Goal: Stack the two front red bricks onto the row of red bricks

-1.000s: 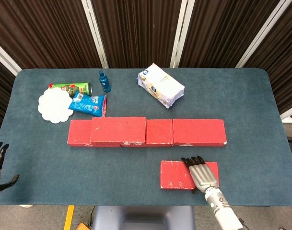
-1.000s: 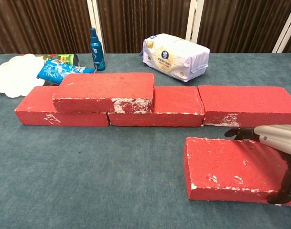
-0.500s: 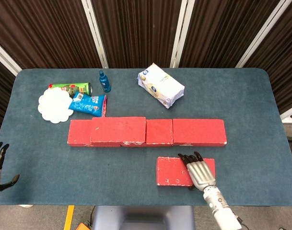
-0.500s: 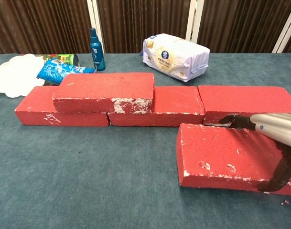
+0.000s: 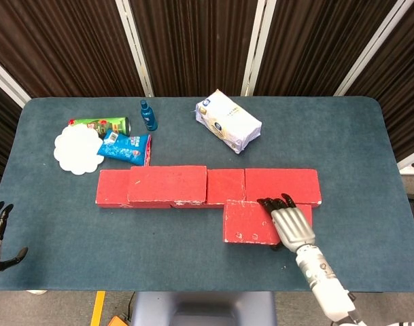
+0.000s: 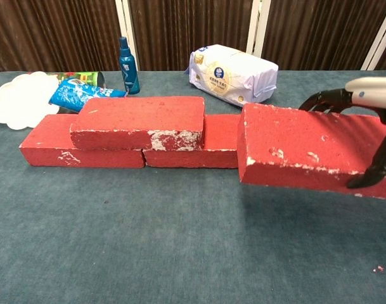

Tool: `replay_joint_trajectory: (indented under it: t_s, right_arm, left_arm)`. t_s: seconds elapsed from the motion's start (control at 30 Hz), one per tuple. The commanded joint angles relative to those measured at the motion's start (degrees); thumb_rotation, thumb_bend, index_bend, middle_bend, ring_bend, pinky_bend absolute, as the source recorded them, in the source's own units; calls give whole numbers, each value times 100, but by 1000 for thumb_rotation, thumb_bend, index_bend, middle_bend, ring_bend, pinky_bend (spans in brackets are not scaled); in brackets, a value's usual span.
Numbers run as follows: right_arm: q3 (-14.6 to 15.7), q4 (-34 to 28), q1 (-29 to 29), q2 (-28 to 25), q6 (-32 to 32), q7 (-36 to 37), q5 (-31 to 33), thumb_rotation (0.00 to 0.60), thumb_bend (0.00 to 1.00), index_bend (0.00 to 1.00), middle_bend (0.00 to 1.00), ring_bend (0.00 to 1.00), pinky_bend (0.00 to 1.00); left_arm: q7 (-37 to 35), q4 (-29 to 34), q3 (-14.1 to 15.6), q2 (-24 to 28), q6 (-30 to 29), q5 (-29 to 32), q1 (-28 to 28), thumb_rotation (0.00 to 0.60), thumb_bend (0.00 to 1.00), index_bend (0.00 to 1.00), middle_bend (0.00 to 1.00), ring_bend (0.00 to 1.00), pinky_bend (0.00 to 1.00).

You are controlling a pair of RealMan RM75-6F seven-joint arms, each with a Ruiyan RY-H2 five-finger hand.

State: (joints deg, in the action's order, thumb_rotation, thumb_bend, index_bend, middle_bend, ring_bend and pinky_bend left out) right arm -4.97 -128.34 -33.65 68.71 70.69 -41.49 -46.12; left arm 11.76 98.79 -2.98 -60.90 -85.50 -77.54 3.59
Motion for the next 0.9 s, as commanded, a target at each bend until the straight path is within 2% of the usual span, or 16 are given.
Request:
replay_joint_trajectory:
  t_s: [0.03,0.2,0.3,0.63,0.9]
  right_arm:
    - [-449,-189,-398,-454,-244,55,755,600,0,304,337,269,0]
    - [-970,-7,-940,-897,-485,88,1738,600,0,281,337,269,0]
    - [-1155,316,-1405,-1001,-683,-140,2299,600,0,281,337,269,0]
    - [-1077,1232,-2759,-731,-1136,-1134,3733,600,0,266,337,257,0]
    - [-990,1508,-2954,-701,-1536,-947,3759,600,0,266,337,246,0]
  left_arm:
    - [-6,-6,-7,2,16,13,1,600,219,0,0,0,33]
    - [15,-4,-12,2,56,35,6,600,221,0,0,0,34]
    - [51,2,-26,-11,76,71,12,600,220,0,0,0,33]
    - [89,19,-71,-19,145,208,22,600,220,0,0,0,33]
    - [70,60,-69,-1,113,202,-7,600,220,0,0,0,32]
